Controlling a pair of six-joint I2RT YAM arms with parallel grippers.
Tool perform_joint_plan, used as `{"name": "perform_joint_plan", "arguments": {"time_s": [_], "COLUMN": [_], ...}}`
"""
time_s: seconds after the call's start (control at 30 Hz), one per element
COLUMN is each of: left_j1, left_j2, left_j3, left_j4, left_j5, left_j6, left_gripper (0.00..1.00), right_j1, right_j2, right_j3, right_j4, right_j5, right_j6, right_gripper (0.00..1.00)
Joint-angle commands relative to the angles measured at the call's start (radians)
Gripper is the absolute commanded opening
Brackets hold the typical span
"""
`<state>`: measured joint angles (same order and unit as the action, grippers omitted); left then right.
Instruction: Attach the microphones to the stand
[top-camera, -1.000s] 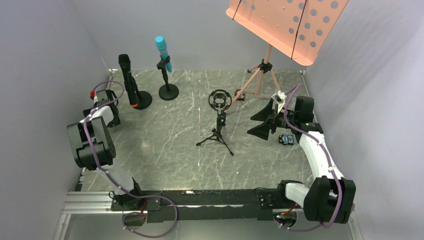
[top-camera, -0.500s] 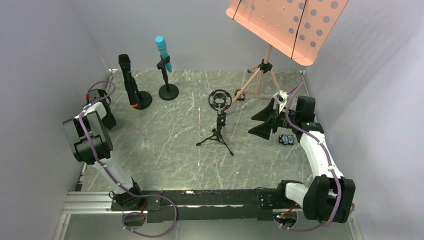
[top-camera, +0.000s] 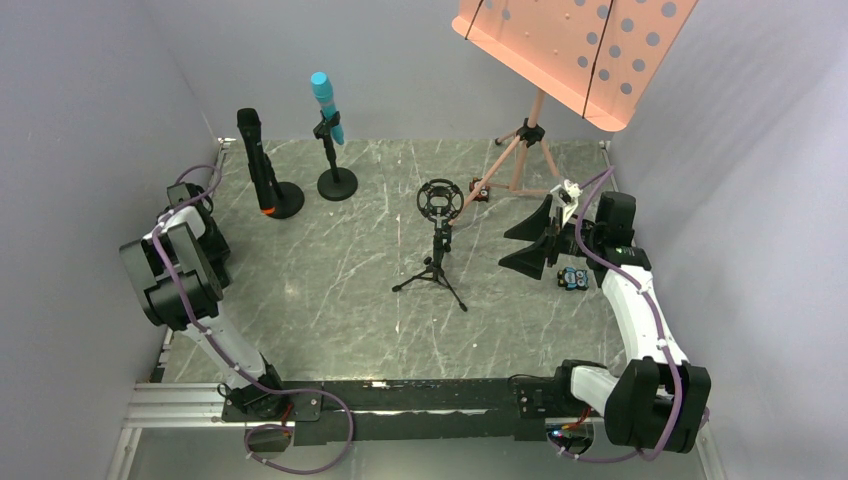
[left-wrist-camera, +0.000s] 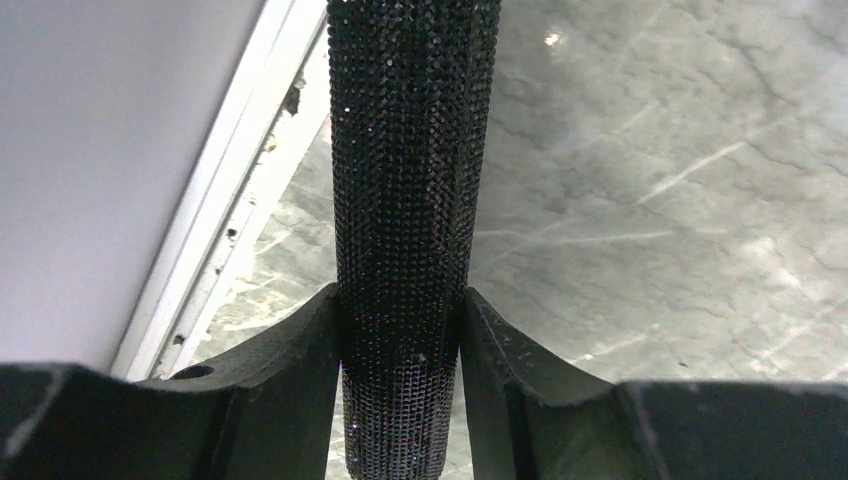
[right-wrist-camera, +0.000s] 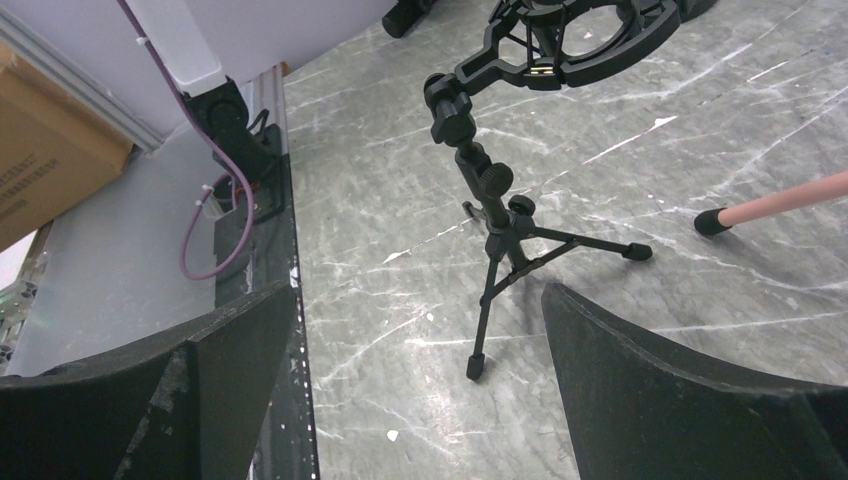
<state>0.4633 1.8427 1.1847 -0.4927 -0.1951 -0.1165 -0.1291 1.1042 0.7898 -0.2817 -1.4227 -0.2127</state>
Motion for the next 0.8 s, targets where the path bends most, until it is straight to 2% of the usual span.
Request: {"name": "perform_joint_plan", "arguments": {"time_s": [0.0, 0.17, 0.2, 0.27, 0.33, 0.5, 0.6, 0.7, 0.77], "left_j1": [-0.038, -0.071, -0.074, -0.075, -0.071, -0.048, -0.047, -0.038, -0.034], "left_j2": [-0.016, -0.023, -0.026, -0.025, -0.012, 0.044, 0.069, 0.067, 0.051], "left_j3": [-0.032, -0.076, -0.080, -0.070, -0.044, 0.019, 0.057, 0.069, 0.064], "left_j4": [-0.044, -0.041, -0.040, -0.049, -0.067, -0.094, -0.114, -0.115, -0.108], "left_j5": [0.174, 0.231, 0.234, 0.221, 0.204, 0.229, 0.224, 0.230, 0.243], "left_j6": [0.004, -0.010, -0.015, -0.018, -0.013, -0.009, 0.006, 0.010, 0.013], "left_gripper": [0.35, 0.36, 0.38, 0.53, 0.65, 0.68, 0.64, 0.45, 0.25], "right_j1": [-0.005, -0.006, -0.006, -0.006, -0.007, -0.007, -0.007, -0.009, -0.011], "right_j2": [-0.027, -0.030, -0.032, -0.034, -0.038, -0.037, -0.034, -0.036, -0.034], "right_j3": [0.000, 0.002, 0.002, 0.003, 0.007, 0.015, 0.019, 0.020, 0.020], "right_j4": [0.046, 0.040, 0.038, 0.033, 0.021, -0.001, -0.015, -0.019, -0.022], "right_j5": [-0.041, -0.050, -0.051, -0.052, -0.056, -0.062, -0.060, -0.059, -0.059], "right_j6": [0.002, -0.001, -0.002, -0.007, -0.017, -0.035, -0.047, -0.052, -0.054], "right_gripper": [1.00, 1.00, 1.00, 1.00, 1.00, 1.00, 1.00, 1.00, 1.00]}}
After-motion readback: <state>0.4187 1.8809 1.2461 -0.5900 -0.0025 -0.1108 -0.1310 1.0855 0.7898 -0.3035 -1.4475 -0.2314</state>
